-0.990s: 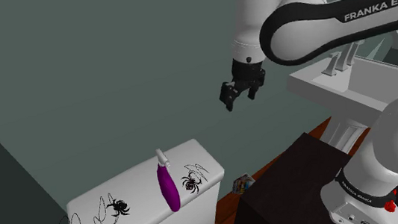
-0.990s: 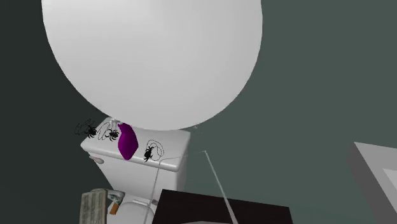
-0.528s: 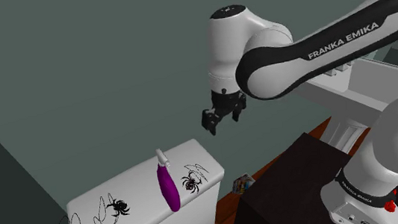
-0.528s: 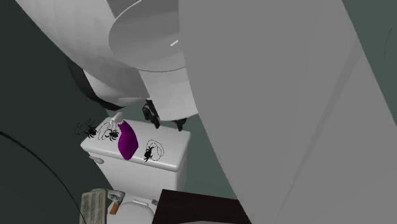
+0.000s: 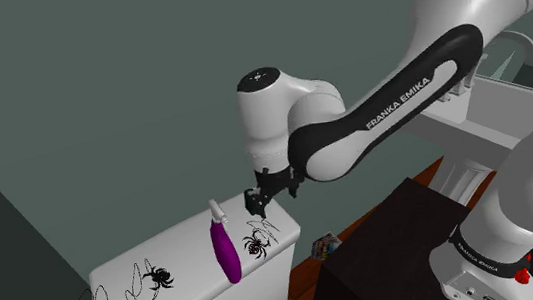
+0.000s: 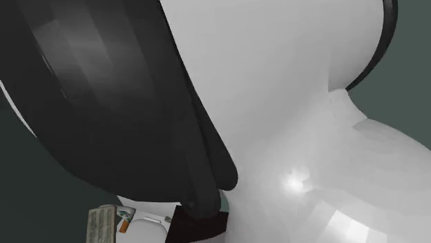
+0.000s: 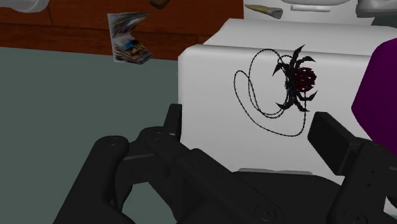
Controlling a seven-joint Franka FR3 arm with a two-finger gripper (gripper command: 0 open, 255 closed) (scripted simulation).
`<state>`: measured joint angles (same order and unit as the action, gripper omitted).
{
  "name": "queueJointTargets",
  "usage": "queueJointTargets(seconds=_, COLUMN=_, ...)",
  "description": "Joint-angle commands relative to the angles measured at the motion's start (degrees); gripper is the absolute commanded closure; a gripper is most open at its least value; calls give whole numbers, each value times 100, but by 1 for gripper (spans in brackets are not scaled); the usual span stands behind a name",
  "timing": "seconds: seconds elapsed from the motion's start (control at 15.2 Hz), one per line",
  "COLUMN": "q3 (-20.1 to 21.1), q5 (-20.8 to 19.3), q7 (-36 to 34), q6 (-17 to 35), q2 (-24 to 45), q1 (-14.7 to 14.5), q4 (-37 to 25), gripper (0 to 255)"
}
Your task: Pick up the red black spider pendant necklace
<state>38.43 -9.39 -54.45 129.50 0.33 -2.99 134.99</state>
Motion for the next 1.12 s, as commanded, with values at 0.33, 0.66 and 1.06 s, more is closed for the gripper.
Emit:
queueJointTargets(seconds=0.33, q3=-51, q5=-1077, q7=-1113, q6=204, q2=1375, q1=-393, q4=-552, gripper=0)
queueJointTargets(seconds=0.66, q3=-220, q5=-1441, q7=-1384, q6=474, q2=1737, q1=-517, q4=-536, gripper=0)
queueJointTargets(seconds=1.06, q3=-235, q5=-1470, q7=-1412, q6=502, q2=1764, q1=-532, q4=-526, gripper=255)
